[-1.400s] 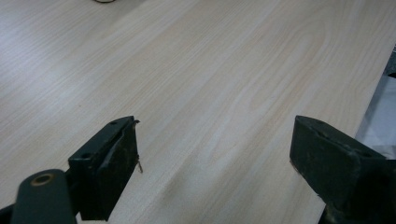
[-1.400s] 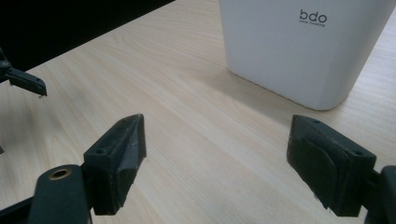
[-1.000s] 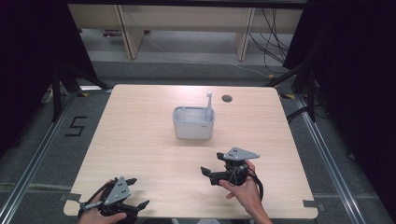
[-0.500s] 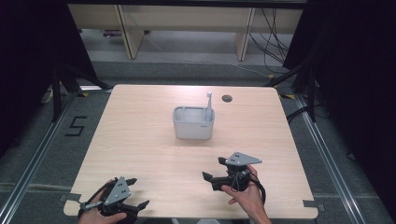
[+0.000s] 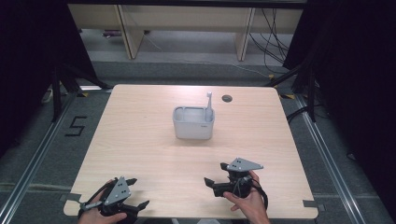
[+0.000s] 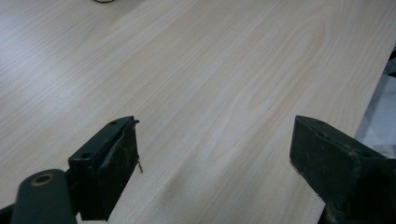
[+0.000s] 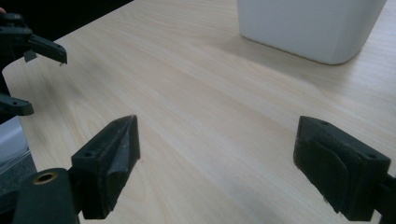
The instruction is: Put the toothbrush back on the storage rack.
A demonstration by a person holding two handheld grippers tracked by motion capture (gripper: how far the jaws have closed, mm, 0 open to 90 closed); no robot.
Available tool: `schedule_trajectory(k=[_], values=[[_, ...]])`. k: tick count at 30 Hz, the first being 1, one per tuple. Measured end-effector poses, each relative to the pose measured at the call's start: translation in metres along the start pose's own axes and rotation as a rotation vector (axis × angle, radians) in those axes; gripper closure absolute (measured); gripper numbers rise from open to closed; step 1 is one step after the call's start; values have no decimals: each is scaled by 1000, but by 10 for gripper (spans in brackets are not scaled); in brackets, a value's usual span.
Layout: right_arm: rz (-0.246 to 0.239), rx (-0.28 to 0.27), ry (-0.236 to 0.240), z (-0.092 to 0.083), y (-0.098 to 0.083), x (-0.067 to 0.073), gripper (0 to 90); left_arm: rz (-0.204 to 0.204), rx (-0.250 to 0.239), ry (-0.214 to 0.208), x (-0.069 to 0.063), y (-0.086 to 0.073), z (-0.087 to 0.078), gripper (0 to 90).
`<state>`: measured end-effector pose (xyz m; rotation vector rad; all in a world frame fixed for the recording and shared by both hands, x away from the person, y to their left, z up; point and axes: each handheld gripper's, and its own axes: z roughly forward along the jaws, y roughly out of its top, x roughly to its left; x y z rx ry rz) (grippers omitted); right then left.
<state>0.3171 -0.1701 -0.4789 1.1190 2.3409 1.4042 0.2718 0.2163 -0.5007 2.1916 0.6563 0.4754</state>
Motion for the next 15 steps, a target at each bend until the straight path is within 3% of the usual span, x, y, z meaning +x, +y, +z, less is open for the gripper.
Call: schedule_trajectory(k=[1, 4, 5, 9, 10, 12, 15], values=[[-25, -5, 0, 2, -1, -1, 156, 0, -1, 1, 0, 0, 0, 148], [7, 12, 5, -1, -4, 3, 156, 3, 2, -3, 0, 0, 0, 148], [-24, 5, 1, -1, -4, 1, 156, 0, 0, 0, 0, 0, 0, 148], [-8, 16, 1, -3, -8, 4, 156, 0, 0, 0, 0, 0, 0, 147], [-28, 18, 7, -3, -8, 2, 156, 1, 0, 0, 0, 0, 0, 148], [2, 26, -3, -5, -11, 5, 156, 0, -3, 4, 0, 0, 1, 147], [-13, 33, -5, -6, -13, 3, 156, -1, -3, 1, -1, 0, 0, 148]])
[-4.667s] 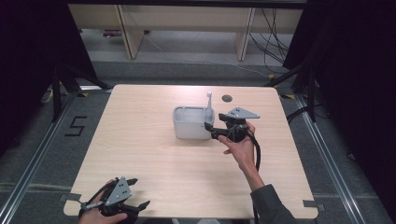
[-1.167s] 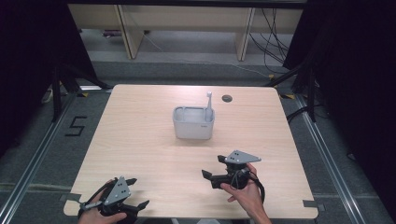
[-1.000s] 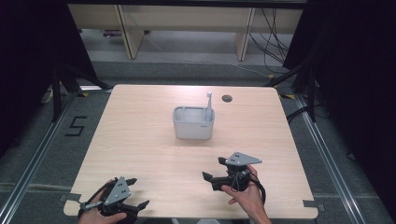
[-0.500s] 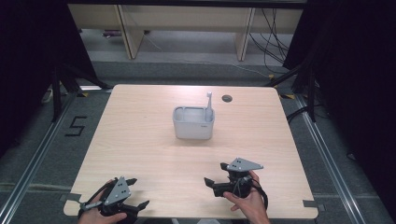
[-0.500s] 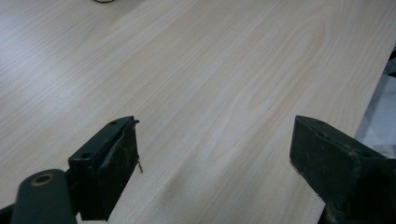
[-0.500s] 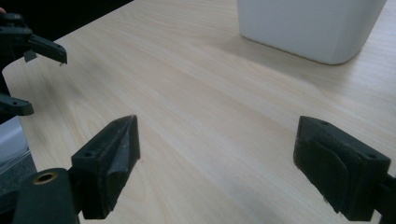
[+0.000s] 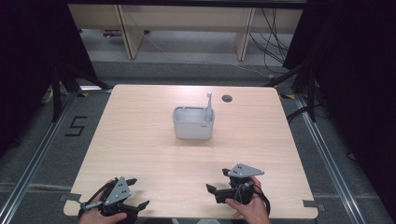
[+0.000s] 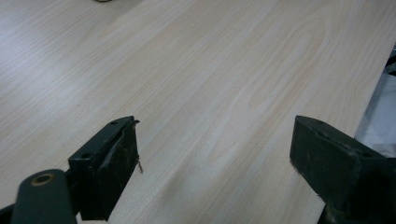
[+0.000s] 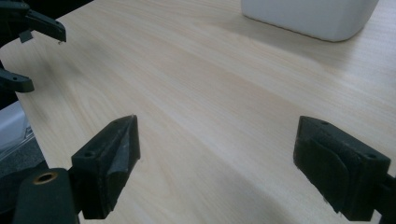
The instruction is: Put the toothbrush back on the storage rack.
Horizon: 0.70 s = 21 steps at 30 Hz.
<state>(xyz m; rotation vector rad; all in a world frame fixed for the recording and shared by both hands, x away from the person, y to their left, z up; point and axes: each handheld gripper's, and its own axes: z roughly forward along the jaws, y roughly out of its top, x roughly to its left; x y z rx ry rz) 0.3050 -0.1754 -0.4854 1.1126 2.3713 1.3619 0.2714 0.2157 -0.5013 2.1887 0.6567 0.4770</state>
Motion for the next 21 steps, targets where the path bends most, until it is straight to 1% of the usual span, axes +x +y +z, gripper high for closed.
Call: schedule_trajectory(k=[1, 2, 3, 4, 5, 6, 7, 8, 9, 10, 11, 12, 13, 15, 16, 17, 18, 19, 20, 21], values=[[6, 3, -4, -1, -1, 1, 156, 0, 0, 1, 0, 0, 0, 148], [-4, 1, -2, -1, -1, 0, 156, 0, 0, 1, 0, 0, 0, 148], [-24, 7, -9, -2, -1, -1, 156, 0, 0, 2, 0, 0, 0, 147], [3, 10, -5, -2, -3, 0, 156, 1, 0, 1, 0, 0, 0, 148], [38, 11, -12, -3, -4, 4, 156, 1, 1, 0, 0, 0, 0, 148], [-22, 13, -8, -3, -4, -1, 156, -1, 0, 0, 0, 0, 0, 147], [-7, 19, -19, -4, -5, 0, 156, -1, 0, 0, 0, 0, 0, 148], [-14, 25, -22, -4, -6, 0, 156, -1, -1, 1, 0, 0, 0, 147], [21, 33, -24, -4, -7, 3, 156, 0, 0, 1, 0, 0, 0, 148], [19, 32, -21, -4, -8, 2, 156, 0, 0, 1, 0, 0, 0, 148], [3, 39, -28, -5, -8, 1, 156, 0, 1, 0, 0, 0, 0, 147], [8, 39, -27, -5, -9, 2, 156, 0, 0, 1, 0, 0, 0, 148], [-12, 42, -36, -6, -9, 1, 156, -1, 0, 1, 0, 0, 0, 148], [-7, 47, -19, -5, -10, 1, 156, 3, 3, -5, 0, 0, 0, 148], [5, 50, -37, -7, -11, 3, 156, 4, 6, -6, 0, 0, 0, 148], [-14, 45, -41, -7, -11, 3, 156, 10, 11, -3, 1, 0, 0, 148], [-22, 54, -50, -8, -11, 3, 156, 7, 10, -2, 1, 0, 0, 147], [-1, 63, -27, -8, -12, 3, 156, 7, 9, -2, 0, 0, 0, 148], [-2, 67, -45, -9, -13, 4, 156, 5, 6, -3, 0, 0, 0, 147], [-25, 60, -58, -9, -13, 4, 156, 2, 3, -7, 0, 0, 0, 148]])
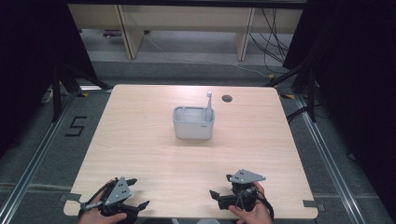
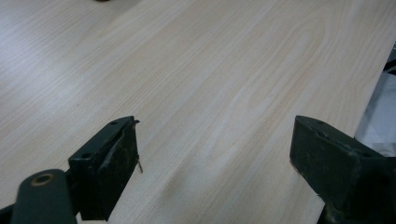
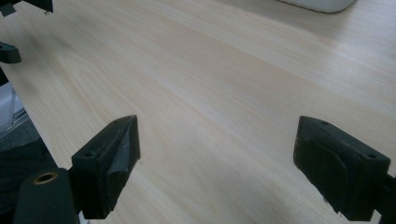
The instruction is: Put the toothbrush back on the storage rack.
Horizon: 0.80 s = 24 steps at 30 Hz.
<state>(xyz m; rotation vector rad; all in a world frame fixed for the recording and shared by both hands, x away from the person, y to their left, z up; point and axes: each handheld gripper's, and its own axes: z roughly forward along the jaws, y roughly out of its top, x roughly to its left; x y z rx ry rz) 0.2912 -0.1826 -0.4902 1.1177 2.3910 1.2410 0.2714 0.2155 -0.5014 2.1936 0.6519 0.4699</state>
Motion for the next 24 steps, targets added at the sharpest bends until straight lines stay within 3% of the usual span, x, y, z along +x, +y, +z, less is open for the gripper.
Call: schedule_trajectory(k=[2, 3, 5, 14, 15, 16, 17, 20, 22, 24], values=[[32, 11, 13, 0, -1, 2, 157, -10, 1, 0, -1, 0, 0, 148], [2, 12, -9, 0, -2, 1, 156, -4, 0, 1, 0, 0, 0, 148], [-9, 15, -19, -1, -2, 1, 156, 0, 0, 1, 0, 0, 0, 148], [-15, 29, -33, -5, -6, 3, 156, 1, 1, 1, 0, 0, 0, 148], [-12, 27, -32, -5, -7, 2, 156, 0, 0, 2, 0, 0, 0, 148], [27, 37, -36, -6, -7, 5, 156, 0, 1, 2, 0, 0, 0, 148], [-9, 28, -44, -6, -7, 3, 156, 1, 1, 1, 0, 0, 0, 148], [7, 32, -35, -6, -8, 4, 156, -6, 1, 1, 0, 0, 0, 148], [-15, 29, -43, -6, -8, 3, 156, 1, 1, 1, 0, 0, 0, 148], [-19, 35, -19, -5, -8, 2, 156, -6, 0, 1, -1, 0, 0, 148]])
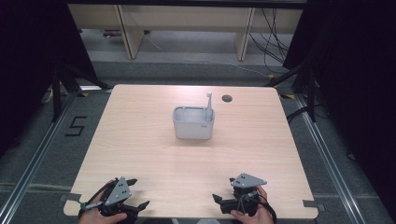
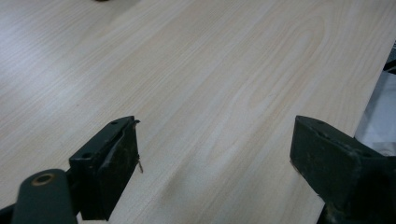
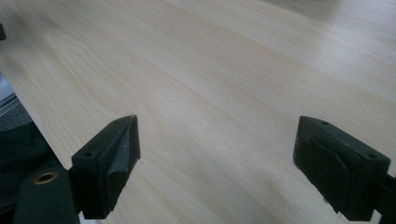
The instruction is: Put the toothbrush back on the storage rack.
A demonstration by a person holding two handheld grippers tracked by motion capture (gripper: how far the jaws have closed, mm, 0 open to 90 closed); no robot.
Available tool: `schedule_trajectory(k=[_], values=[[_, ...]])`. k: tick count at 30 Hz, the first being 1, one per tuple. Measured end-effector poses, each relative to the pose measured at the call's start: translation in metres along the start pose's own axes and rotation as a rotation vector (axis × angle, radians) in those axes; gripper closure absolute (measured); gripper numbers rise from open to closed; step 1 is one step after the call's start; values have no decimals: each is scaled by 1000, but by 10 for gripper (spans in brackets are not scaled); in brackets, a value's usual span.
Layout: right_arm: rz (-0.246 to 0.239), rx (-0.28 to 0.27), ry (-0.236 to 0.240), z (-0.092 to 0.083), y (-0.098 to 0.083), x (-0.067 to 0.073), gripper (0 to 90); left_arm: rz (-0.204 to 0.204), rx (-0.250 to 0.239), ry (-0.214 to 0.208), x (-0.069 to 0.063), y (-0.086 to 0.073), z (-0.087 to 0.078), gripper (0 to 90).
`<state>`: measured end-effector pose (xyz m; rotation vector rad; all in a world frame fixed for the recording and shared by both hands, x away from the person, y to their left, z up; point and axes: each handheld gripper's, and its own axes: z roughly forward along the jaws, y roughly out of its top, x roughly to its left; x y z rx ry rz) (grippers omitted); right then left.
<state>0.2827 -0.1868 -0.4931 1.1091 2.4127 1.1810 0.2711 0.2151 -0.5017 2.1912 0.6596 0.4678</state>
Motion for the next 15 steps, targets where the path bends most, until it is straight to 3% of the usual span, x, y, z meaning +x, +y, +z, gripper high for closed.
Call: schedule_trajectory(k=[6, 7, 9, 15], values=[[-7, -1, -10, 0, 0, 0, 157, 7, 1, 1, 0, 0, 0, 148], [22, 8, -10, -1, 0, 2, 156, -1, 1, 0, 0, 0, 0, 148], [-16, -1, -10, 0, 0, 0, 156, 0, 0, -1, 0, 0, 0, 148], [-4, 3, -6, 0, 0, 0, 156, 7, 0, 1, 0, 0, 0, 148]])
